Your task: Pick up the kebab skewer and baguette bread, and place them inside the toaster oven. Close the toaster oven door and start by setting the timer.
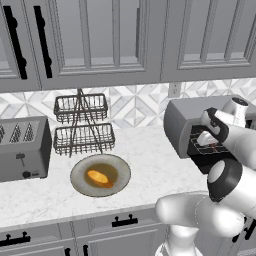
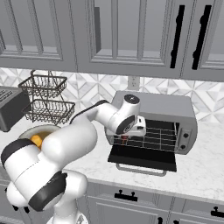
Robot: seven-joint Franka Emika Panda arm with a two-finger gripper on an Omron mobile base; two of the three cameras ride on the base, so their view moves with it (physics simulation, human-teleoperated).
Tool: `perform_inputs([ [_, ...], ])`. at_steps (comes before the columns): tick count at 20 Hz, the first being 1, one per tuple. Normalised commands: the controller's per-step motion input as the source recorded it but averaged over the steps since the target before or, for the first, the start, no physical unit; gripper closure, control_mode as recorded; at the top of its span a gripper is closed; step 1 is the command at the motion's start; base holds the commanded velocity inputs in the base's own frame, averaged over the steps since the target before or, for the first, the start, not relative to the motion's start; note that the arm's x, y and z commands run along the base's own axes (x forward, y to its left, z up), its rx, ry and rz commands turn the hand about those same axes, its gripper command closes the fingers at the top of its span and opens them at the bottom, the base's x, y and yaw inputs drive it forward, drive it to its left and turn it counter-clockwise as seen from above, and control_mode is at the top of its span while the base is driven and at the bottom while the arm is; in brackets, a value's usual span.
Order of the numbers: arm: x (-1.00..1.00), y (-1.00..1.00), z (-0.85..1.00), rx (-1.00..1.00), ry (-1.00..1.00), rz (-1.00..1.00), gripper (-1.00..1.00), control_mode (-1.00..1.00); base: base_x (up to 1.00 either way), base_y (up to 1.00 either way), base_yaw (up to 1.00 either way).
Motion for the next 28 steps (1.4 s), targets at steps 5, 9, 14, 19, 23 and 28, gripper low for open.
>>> perform_inputs([
  [5,-0.06,0.00,0.00,0.00,0.00,0.00,-1.00,-1.00,0.00,0.00,0.00],
  [9,-0.12,0.00,0.21,0.00,0.00,0.00,-1.00,-1.00,0.00,0.00,0.00],
  [14,-0.63,0.03,0.84,0.00,-0.02,0.00,-1.00,-1.00,0.00,0.00,0.00],
  [19,-0.97,0.28,0.65,0.00,-0.01,0.00,-1.00,-1.00,0.00,0.00,0.00],
  [23,-0.94,0.68,0.30,0.00,0.00,0.00,-1.00,-1.00,0.00,0.00,0.00],
  [28,-0.65,1.00,0.00,0.00,-0.02,0.00,-1.00,-1.00,0.00,0.00,0.00],
])
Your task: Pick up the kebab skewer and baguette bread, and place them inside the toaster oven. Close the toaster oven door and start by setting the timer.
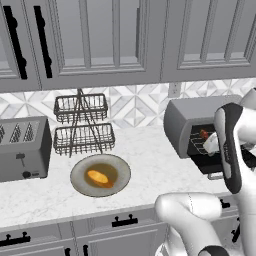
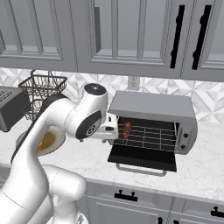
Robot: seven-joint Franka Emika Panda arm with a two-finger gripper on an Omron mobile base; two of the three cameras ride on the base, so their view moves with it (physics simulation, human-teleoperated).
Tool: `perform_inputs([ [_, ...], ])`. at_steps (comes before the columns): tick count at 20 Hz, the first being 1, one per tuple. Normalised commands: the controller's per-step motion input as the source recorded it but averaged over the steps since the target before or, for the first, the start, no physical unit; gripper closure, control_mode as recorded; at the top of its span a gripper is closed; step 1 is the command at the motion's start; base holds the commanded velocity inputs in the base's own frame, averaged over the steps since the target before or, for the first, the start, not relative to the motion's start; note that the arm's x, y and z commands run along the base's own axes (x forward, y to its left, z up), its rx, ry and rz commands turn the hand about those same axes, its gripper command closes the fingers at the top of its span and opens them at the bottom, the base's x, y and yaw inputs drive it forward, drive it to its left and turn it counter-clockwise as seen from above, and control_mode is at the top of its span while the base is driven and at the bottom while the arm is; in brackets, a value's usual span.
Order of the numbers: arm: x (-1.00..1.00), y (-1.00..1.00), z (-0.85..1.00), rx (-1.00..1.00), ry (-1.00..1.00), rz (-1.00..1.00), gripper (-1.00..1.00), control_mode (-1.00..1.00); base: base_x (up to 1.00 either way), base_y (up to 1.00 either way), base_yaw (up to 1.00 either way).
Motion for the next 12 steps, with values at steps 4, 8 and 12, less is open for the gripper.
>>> perform_inputs([
  [4,-0.01,1.00,0.00,0.00,0.00,0.02,-1.00,-1.00,0.00,0.00,0.00],
  [8,0.42,1.00,-0.05,0.00,0.02,0.04,-1.00,-1.00,0.00,0.00,0.00],
  [12,0.48,1.00,-0.16,0.00,0.05,0.07,-1.00,-1.00,0.00,0.00,0.00],
])
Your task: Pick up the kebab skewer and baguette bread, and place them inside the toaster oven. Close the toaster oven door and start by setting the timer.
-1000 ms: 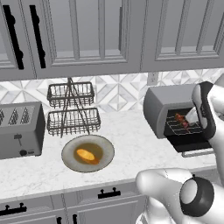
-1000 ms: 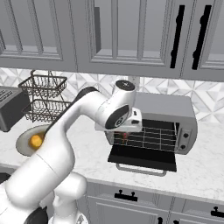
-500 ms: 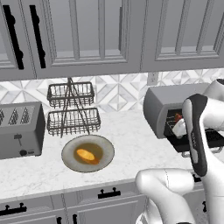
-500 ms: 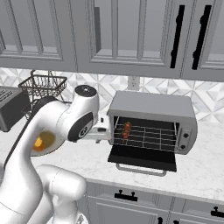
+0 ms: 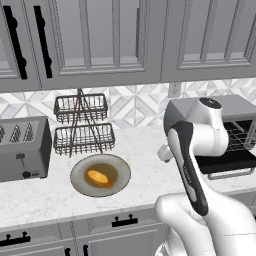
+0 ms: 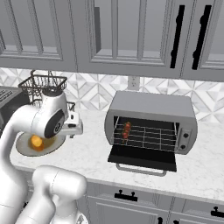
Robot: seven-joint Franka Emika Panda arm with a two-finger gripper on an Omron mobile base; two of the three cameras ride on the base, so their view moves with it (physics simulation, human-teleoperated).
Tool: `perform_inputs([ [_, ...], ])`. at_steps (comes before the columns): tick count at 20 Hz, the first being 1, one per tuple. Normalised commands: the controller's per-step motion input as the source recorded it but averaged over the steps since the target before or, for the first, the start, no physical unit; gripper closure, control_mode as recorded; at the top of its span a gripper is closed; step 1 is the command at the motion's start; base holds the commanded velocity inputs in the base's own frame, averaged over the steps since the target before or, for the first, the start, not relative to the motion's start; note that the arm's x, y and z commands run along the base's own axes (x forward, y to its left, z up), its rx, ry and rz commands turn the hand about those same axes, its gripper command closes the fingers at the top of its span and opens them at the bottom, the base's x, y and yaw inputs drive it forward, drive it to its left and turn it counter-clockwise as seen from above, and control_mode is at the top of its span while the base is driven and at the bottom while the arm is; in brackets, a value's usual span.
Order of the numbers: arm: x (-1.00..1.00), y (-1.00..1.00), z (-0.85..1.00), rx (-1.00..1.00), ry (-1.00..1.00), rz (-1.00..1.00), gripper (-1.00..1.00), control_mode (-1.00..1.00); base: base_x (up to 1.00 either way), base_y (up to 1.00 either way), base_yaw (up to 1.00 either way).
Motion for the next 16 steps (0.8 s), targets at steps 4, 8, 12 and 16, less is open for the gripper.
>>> perform_inputs([
  [4,0.16,0.98,-0.19,0.00,0.01,0.07,-1.00,-1.00,0.00,0.00,0.00],
  [8,0.04,0.84,-0.32,0.00,0.00,0.03,-1.00,-1.00,0.00,0.00,0.00],
  [12,0.31,0.71,-0.41,0.00,0.04,0.06,-1.00,-1.00,0.00,0.00,0.00],
  [16,0.44,0.29,-0.37,0.00,0.06,0.14,-1.00,-1.00,0.00,0.00,0.00],
])
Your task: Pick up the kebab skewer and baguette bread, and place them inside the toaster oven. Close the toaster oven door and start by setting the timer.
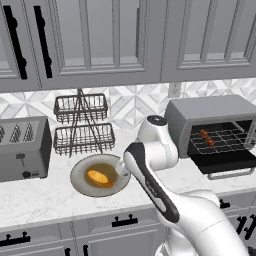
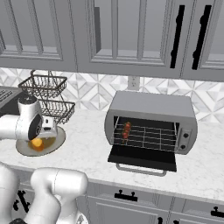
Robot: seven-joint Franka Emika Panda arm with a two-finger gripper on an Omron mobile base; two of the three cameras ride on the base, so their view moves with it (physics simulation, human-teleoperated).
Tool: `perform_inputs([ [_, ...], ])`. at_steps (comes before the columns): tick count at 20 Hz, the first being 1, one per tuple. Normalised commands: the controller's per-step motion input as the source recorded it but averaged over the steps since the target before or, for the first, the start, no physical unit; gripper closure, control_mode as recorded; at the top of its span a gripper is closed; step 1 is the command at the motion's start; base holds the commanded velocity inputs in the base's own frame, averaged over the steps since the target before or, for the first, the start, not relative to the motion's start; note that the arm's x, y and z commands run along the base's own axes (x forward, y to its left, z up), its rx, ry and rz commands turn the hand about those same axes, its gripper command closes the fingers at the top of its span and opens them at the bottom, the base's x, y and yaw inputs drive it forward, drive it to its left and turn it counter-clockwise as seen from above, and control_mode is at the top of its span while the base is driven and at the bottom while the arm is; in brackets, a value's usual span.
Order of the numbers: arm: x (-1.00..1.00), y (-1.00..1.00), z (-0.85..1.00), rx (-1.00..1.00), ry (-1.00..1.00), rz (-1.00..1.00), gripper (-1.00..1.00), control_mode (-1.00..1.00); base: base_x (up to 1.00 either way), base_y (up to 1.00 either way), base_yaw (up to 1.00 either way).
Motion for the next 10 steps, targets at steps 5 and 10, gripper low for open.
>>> perform_inputs([
  [5,0.46,0.29,-0.35,0.00,0.11,0.15,-1.00,-1.00,0.00,0.00,0.00],
  [10,0.30,0.54,-0.35,-0.07,0.08,0.09,-1.00,-1.00,0.00,0.00,0.00],
])
